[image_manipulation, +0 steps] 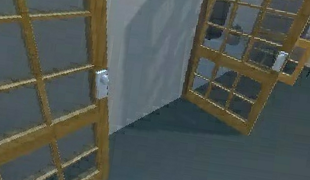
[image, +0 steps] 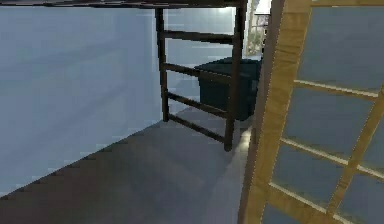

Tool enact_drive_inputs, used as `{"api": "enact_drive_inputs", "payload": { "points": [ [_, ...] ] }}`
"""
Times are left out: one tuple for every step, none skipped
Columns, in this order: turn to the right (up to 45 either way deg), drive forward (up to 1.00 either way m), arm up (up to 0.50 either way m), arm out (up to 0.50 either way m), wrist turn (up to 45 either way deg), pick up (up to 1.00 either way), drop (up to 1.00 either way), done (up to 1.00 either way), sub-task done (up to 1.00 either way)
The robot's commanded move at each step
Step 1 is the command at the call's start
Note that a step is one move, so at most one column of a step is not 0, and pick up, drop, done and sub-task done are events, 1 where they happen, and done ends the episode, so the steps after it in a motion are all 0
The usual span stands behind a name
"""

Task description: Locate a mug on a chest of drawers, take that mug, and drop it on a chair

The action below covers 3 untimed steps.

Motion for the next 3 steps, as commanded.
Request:
{"api": "enact_drive_inputs", "payload": {
  "points": [
    [0.0, 0.90, 0.00, 0.00, 0.0, 0.00, 0.00, 0.00, 0.00],
    [45.0, 0.00, 0.00, 0.00, 0.0, 0.00, 0.00, 0.00, 0.00],
    [0.0, 0.05, 0.00, 0.00, 0.0, 0.00, 0.00, 0.00, 0.00]
  ]
}}
